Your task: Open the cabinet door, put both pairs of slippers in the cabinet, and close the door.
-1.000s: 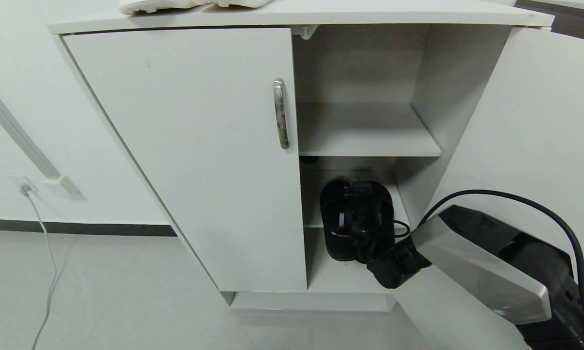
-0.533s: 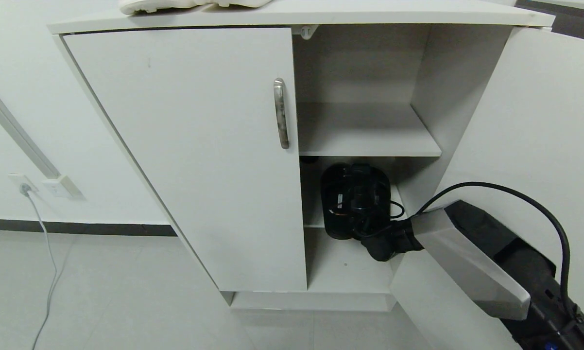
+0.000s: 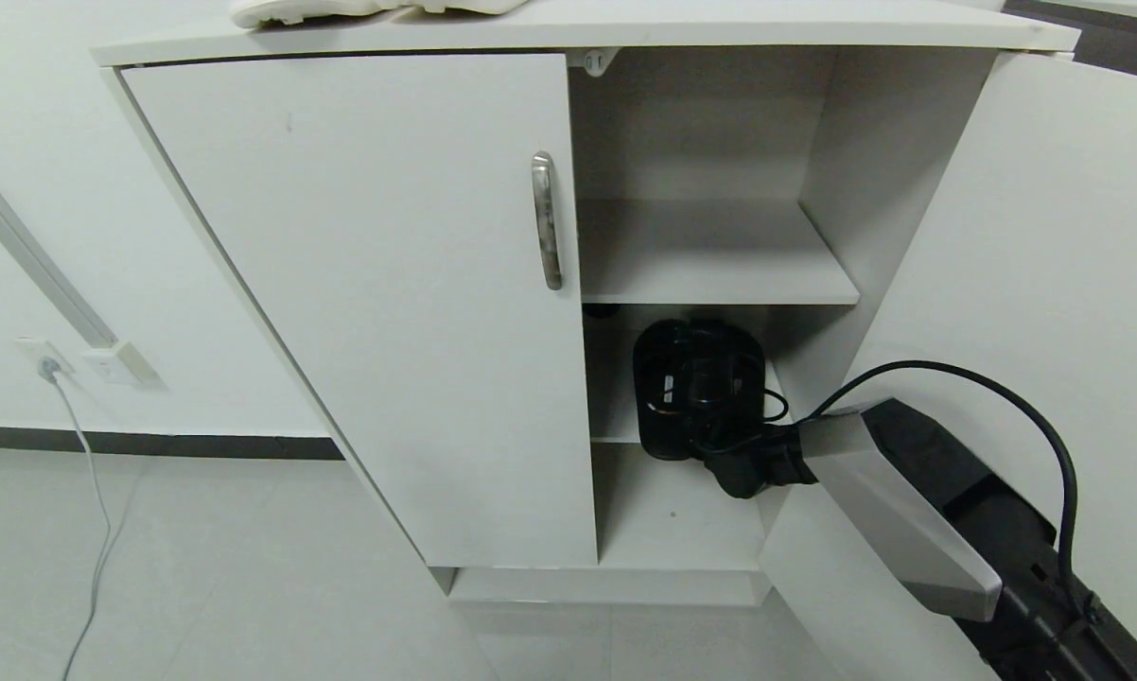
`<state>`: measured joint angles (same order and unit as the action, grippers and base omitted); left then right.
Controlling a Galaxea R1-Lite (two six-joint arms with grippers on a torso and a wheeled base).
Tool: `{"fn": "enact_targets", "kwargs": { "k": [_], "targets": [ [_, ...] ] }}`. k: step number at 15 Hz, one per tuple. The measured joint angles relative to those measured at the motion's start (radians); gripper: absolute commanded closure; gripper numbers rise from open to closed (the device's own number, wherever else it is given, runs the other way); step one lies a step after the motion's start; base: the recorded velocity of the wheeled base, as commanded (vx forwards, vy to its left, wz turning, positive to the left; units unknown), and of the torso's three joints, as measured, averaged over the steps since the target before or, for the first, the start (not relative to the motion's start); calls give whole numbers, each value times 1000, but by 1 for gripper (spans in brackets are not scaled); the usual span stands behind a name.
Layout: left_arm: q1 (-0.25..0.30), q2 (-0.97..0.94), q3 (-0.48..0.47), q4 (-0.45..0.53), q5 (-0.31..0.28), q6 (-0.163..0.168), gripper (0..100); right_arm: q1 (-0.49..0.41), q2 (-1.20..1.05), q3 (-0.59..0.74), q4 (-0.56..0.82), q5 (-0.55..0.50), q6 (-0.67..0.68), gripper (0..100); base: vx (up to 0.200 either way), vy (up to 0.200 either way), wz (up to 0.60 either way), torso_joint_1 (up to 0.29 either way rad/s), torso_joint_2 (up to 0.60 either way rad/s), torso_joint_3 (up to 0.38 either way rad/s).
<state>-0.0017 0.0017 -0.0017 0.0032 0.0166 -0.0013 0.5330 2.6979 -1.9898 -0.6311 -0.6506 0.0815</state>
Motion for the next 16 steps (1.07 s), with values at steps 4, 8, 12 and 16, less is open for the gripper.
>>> {"fn": "enact_targets", "kwargs": {
  "k": [4,8,12,16],
  "targets": [
    [-1,0,0,0,0,1,100,-6,3,-7,6,0,1,0,0,0,0,0,0,0],
    [0,0,0,0,1,1,100,-5,3,-2,1,-6,1,0,0,0,0,0,0,0],
    [-1,0,0,0,1,1,100,8,-23,79,-51,-33,1,0,0,0,0,0,0,0],
    [-1,0,0,0,1,1,100,44,-129,332,-183,-46,0,0,0,0,0,0,0,0]
  ]
}}
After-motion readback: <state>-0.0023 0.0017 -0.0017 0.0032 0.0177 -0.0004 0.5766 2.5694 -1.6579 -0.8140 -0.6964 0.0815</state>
